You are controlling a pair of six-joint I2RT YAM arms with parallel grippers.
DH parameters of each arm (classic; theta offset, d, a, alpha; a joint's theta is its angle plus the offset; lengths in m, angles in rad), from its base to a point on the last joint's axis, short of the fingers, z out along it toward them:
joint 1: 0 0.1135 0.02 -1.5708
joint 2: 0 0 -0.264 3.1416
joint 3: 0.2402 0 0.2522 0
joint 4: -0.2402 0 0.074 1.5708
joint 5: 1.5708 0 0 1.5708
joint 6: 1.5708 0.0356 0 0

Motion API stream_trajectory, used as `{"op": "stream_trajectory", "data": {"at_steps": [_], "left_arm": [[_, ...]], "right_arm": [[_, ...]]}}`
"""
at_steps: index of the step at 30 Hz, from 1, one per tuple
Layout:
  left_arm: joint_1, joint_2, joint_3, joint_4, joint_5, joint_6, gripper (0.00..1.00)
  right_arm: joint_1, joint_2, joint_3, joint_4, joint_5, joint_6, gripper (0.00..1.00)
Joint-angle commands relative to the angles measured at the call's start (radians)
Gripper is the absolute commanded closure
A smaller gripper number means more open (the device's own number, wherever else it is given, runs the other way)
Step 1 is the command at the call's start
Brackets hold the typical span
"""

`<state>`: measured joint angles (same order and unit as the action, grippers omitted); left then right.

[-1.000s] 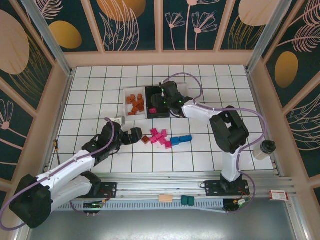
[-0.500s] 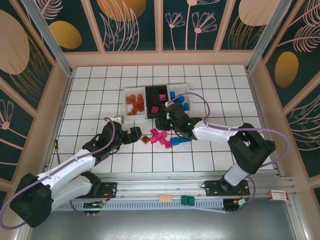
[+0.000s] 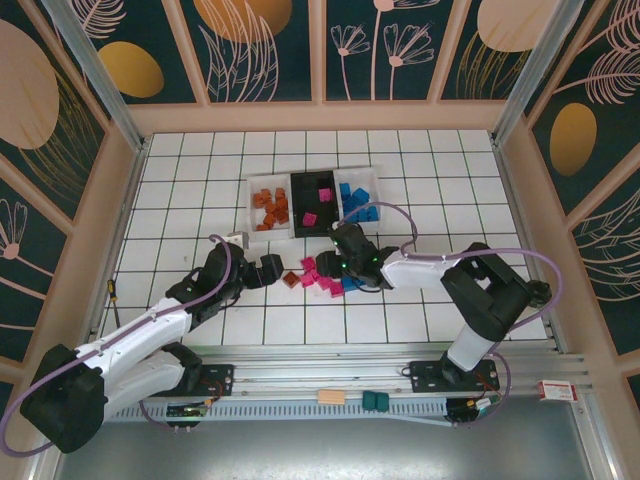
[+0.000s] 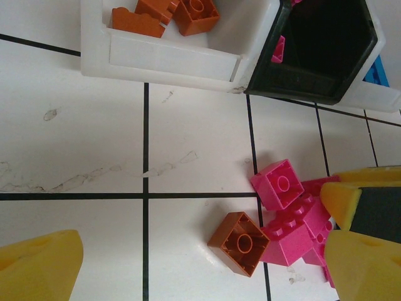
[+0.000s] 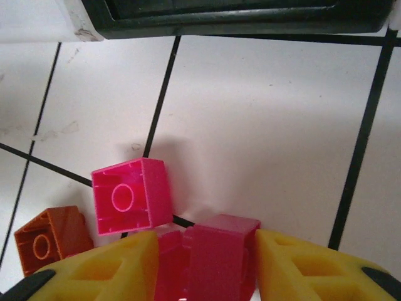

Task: Sort the legos into containers by color
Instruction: Pick up the lego from the center of the table.

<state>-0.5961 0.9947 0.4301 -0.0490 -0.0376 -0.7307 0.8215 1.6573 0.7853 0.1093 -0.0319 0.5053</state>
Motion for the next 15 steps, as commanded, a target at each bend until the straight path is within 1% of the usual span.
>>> {"op": "stream_trajectory", "data": {"at_steps": [1,3,7,9,11,12,14,15], "left_arm": [[-0.004,0.004,0.006,0.008,-0.002,-0.003,0.01],[-0.004,0.007,0.007,0.009,-0.001,-0.002,0.02],[-0.004,0.009,0.007,0.010,0.002,-0.003,0.01],[-0.005,0.010,0.009,0.009,0.005,-0.001,0.01],[-0.004,0.012,0.009,0.011,0.008,-0.001,0.02],[-0.005,0.013,0.010,0.011,0.009,-0.002,0.01],[-0.003,0.017,0.010,0.013,0.012,-0.003,0.02],[-0.004,0.018,0.010,0.015,0.012,-0.003,0.01]], "right_arm": [[0.015,0.014,-0.023,0.004,-0.002,0.024,0.57],[0.017,0.015,-0.027,0.005,0.004,0.024,0.60],[0.008,-0.004,-0.033,-0.004,0.037,0.016,0.72],[-0.003,-0.022,-0.044,0.000,0.041,0.014,0.75],[-0.012,-0.045,-0.049,-0.010,0.061,0.007,0.75],[-0.016,-0.052,-0.050,-0.017,0.069,0.002,0.73],[-0.018,-0.066,-0.052,-0.027,0.084,-0.003,0.66],[-0.018,-0.068,-0.051,-0.030,0.085,-0.005,0.64]]}}
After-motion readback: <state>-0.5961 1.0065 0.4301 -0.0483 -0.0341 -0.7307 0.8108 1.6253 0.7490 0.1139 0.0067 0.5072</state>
